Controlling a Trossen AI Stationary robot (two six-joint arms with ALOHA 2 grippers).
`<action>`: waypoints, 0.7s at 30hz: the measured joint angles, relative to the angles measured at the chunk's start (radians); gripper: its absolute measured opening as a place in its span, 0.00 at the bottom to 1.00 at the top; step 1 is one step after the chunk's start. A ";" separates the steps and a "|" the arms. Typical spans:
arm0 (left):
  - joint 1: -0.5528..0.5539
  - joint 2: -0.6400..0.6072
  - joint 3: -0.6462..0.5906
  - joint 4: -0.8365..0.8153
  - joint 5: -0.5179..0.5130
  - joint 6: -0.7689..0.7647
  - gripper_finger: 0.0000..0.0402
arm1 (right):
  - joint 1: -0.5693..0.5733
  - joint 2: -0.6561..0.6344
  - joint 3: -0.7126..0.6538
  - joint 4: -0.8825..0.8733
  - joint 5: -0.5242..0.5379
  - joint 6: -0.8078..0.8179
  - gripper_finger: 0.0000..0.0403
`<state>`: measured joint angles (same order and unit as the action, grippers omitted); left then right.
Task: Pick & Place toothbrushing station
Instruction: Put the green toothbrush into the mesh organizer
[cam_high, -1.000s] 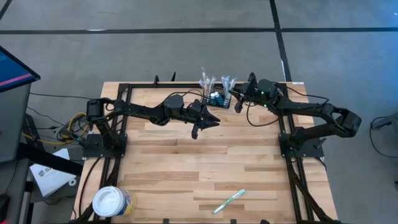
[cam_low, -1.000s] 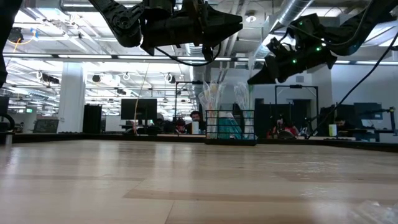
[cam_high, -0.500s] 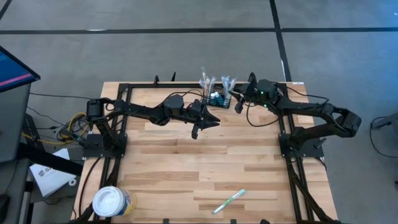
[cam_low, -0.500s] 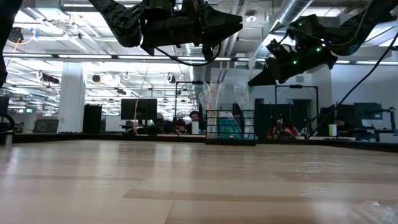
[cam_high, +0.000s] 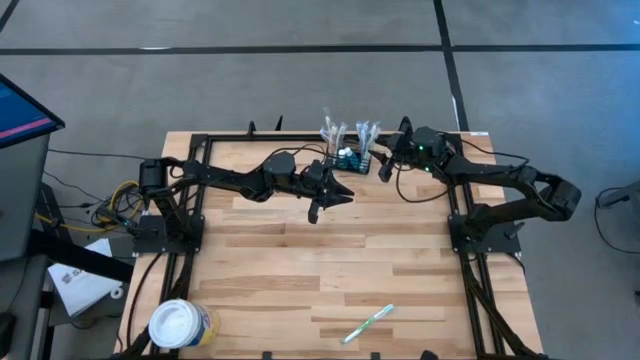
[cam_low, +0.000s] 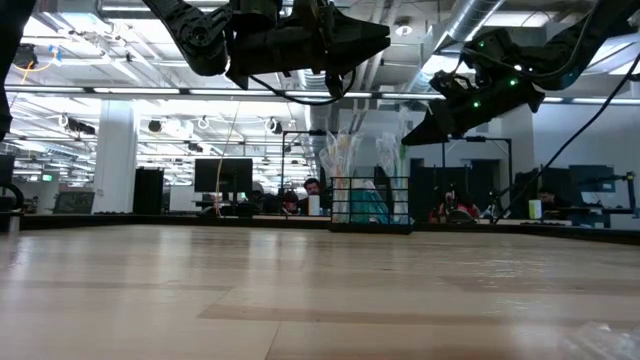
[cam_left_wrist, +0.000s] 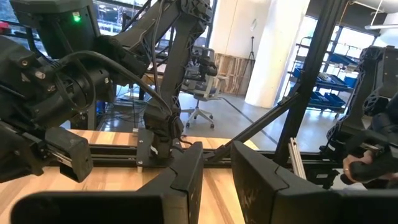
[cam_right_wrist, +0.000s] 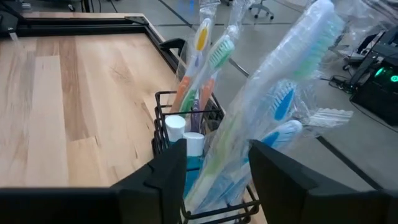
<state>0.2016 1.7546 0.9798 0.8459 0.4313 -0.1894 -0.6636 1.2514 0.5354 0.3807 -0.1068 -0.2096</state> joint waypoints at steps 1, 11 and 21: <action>0.000 0.000 0.000 0.000 0.000 0.000 0.19 | 0.000 0.000 0.000 0.000 0.006 0.000 0.40; 0.000 0.000 0.000 0.000 0.000 -0.001 0.19 | 0.000 0.000 0.000 0.000 0.051 0.000 0.26; 0.000 0.000 0.000 0.000 0.000 -0.001 0.19 | 0.009 0.000 0.000 -0.018 0.027 -0.003 0.02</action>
<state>0.2016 1.7546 0.9798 0.8455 0.4313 -0.1905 -0.6548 1.2514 0.5354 0.3630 -0.0802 -0.2127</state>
